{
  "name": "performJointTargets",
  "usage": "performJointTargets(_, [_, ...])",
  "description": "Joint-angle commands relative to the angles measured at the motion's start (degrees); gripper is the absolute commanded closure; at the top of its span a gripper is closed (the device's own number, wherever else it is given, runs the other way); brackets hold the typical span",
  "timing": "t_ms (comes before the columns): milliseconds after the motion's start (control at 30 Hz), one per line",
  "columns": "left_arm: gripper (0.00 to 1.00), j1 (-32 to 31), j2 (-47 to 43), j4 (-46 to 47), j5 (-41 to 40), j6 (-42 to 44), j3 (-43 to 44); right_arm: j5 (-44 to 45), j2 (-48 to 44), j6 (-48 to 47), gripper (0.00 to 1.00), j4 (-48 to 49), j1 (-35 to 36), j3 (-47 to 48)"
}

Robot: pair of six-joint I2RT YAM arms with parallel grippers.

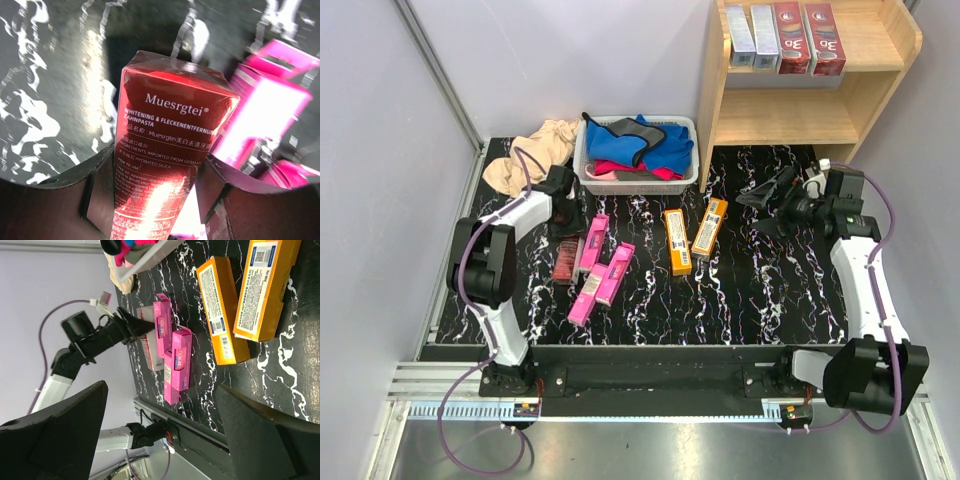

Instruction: Place and organize the toothpastes onto the shelf

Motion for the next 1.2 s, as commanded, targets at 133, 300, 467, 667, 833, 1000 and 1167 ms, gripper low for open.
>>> performJointTargets(133, [0.50, 1.61, -14.33, 8.51, 13.48, -8.73, -2.82, 11.22, -4.39, -1.70, 0.00, 0.31, 8.35, 3.98])
performJointTargets(300, [0.50, 1.88, -21.71, 19.66, 24.80, -21.79, -8.97, 20.43, -8.34, -2.14, 0.00, 0.22, 15.03, 4.51])
performJointTargets(467, [0.50, 1.79, -27.34, 41.10, 31.24, -38.86, -19.87, 30.10, -10.46, -3.19, 0.00, 0.31, 23.18, 4.51])
performJointTargets(667, [0.50, 1.71, -31.48, 56.33, 32.04, -55.30, -26.73, 40.64, -6.96, -4.51, 0.00, 2.76, 36.11, 5.04])
performJointTargets(833, [0.49, 1.71, -32.71, 63.80, 32.48, -61.99, -28.93, 51.73, -1.06, -7.23, 0.00, 5.48, 54.04, 7.76])
performJointTargets(1000, [0.49, 1.27, -32.01, 69.15, 33.71, -67.10, -30.25, 63.68, 4.39, -10.31, 0.01, 10.58, 66.44, 8.73])
performJointTargets(1167, [0.49, 1.00, -31.74, 72.51, 34.32, -70.08, -32.09, 75.79, 6.94, -12.16, 0.05, 16.03, 74.00, 8.29])
